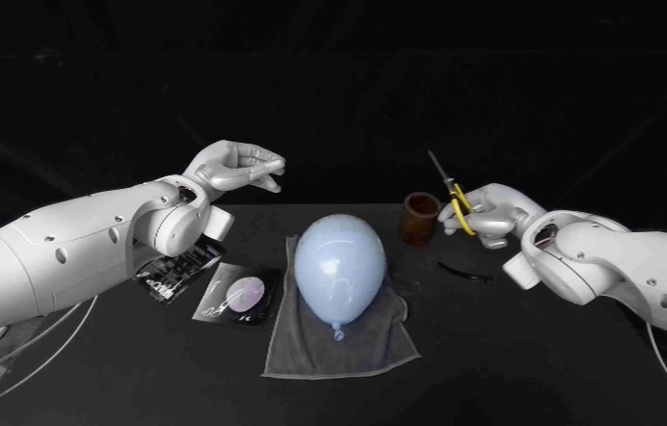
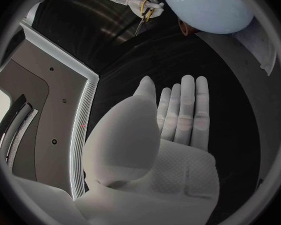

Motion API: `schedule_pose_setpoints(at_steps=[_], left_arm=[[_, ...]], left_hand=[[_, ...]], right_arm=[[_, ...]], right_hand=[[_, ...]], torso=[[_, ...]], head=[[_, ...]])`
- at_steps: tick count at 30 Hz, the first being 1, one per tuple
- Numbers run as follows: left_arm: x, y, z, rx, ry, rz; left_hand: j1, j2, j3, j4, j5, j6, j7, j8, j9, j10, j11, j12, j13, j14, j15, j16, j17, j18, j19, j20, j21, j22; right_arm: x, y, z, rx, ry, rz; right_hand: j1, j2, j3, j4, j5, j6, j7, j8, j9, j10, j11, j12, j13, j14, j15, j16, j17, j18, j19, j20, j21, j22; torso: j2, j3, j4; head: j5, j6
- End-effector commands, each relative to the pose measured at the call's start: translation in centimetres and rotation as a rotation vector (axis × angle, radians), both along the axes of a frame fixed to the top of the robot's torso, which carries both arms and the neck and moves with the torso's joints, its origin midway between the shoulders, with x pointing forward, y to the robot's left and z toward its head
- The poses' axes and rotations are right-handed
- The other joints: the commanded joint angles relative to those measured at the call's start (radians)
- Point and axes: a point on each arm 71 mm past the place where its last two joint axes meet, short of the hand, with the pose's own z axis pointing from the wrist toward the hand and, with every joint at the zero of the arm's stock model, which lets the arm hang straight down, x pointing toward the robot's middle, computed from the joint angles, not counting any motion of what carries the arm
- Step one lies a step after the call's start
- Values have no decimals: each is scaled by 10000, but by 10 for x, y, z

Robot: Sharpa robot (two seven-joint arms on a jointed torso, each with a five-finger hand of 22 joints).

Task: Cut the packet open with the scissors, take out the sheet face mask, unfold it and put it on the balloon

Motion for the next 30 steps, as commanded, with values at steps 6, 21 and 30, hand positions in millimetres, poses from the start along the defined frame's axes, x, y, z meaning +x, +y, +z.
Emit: schedule_pose_setpoints(at_steps=[6,21,30], left_arm=[[29,-24,22,-43,485,-1054],[72,-67,48,534,106,-1477],[85,-91,53,1158,13,-1807]], left_hand=[[-398,235,-334,1,-13,341,-117,-108,-37,748,-137,-26,56,-179,-78,-195,-37,37,-82,50,-90,-97],[-684,580,-1174,-11,-14,255,6,-528,-175,796,47,-915,-2,-984,256,-1783,-476,9,-809,448,-789,-565],[-1620,838,-1880,19,-19,-266,398,-923,-288,202,463,-1652,-36,-2165,748,-3176,-916,-112,-1815,777,-1586,-1036]], right_arm=[[21,15,21,-4169,-741,1579],[77,22,58,-8023,-1329,1370],[98,62,83,-9672,-2123,1840]], right_hand=[[68,-116,422,-343,31,24,-7,44,103,1410,-564,-12,57,354,-78,95,221,119,108,-8,269,1119],[57,-192,439,-292,4,95,-37,98,200,1460,-591,4,94,358,-98,104,238,84,209,-15,379,1198],[46,-221,442,-270,-2,121,-48,115,230,1478,-599,6,104,362,-99,111,260,75,233,-17,404,1217]], torso=[[-99,23,-24],[-71,30,-63],[-63,68,-86]], head=[[-554,426],[-958,788],[-1006,873]])
